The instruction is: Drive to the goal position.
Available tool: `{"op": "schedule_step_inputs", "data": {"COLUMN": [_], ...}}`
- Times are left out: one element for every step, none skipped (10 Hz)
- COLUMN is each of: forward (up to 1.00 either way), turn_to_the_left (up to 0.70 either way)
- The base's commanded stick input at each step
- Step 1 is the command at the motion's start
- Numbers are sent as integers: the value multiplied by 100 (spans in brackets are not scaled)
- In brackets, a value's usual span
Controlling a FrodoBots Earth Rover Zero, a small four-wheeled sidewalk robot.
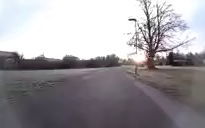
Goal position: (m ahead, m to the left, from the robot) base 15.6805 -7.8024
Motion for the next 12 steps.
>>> {"op": "schedule_step_inputs", "data": {"forward": [100, 100, 100, 100, 100, 100, 100, 100, 100, 100, 100, 100], "turn_to_the_left": [0, 0, 0, 0, 0, 0, 0, 0, 0, 0, 0, 0]}}
